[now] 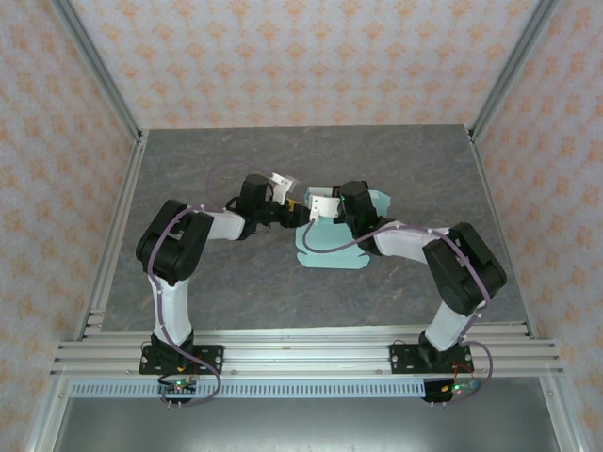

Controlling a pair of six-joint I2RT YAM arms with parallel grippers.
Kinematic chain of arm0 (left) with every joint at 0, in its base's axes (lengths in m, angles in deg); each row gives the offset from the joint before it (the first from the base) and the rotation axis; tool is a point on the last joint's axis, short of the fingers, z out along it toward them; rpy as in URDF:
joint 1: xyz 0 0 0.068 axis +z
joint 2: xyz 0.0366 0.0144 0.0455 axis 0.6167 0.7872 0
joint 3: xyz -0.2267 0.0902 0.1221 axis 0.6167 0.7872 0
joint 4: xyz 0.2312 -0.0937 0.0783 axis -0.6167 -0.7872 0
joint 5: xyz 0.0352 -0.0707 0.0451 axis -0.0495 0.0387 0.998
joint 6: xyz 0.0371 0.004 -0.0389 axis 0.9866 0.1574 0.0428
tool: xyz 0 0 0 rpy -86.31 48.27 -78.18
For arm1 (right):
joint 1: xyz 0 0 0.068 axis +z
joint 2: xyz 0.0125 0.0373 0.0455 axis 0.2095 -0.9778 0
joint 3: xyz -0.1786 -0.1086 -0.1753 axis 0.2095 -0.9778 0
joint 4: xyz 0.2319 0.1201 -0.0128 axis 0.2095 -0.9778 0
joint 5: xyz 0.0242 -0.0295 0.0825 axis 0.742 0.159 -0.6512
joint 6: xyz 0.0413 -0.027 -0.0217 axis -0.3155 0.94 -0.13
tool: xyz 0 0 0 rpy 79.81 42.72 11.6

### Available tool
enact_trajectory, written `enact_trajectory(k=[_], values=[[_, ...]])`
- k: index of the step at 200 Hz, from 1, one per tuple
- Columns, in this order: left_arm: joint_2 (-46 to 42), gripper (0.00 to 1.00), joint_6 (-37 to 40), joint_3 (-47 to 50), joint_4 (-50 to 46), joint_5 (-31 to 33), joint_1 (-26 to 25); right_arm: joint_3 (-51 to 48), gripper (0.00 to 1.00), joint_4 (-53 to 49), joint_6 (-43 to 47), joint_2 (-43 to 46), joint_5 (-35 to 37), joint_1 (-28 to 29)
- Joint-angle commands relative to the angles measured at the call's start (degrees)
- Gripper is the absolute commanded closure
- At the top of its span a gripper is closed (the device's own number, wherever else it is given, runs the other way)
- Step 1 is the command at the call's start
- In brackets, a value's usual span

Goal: Fold the paper box

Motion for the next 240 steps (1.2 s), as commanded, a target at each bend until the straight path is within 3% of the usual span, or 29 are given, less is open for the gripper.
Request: enact_trajectory(k=[1, 54, 90, 113, 143, 171, 215, 240], values=[[-2.01, 0.34, -3.17, 1.06, 5.42, 10.26, 0.24, 1.74, 1.0, -4.19, -3.13, 2.41, -4.5, 2.07], [-2.47, 0.28, 1.02, 2.28, 6.36, 2.88, -0.16, 3.03, 1.0, -6.7, -4.19, 2.45, -4.11, 2.24], [-2.38, 0.27, 0.85, 1.61, 7.01, 1.47, -0.16, 3.1, 1.0, -7.77, -4.92, 2.55, -4.2, 2.36], [-2.45, 0.27, 0.28, 1.05, 6.72, 2.43, -0.16, 2.87, 1.0, -8.02, -5.47, 2.68, -4.37, 2.45], [-2.89, 0.28, -3.35, 1.63, 6.55, 11.36, -0.17, 2.78, 1.0, -8.54, -6.0, 2.95, -4.25, 2.53], [-3.35, 0.28, -4.49, 3.48, 8.84, 13.68, -0.46, 2.87, 1.0, -9.25, -6.1, 3.29, -3.58, 2.75], [-3.63, 0.28, 0.27, 3.57, 6.24, 11.11, -1.64, 1.34, 1.0, -3.92, -2.49, 0.23, 3.95, 5.8], [-3.27, 0.29, 1.69, 4.82, 8.41, 9.17, -1.66, 0.37, 1.0, -1.77, -2.55, -0.45, 4.18, 6.01]])
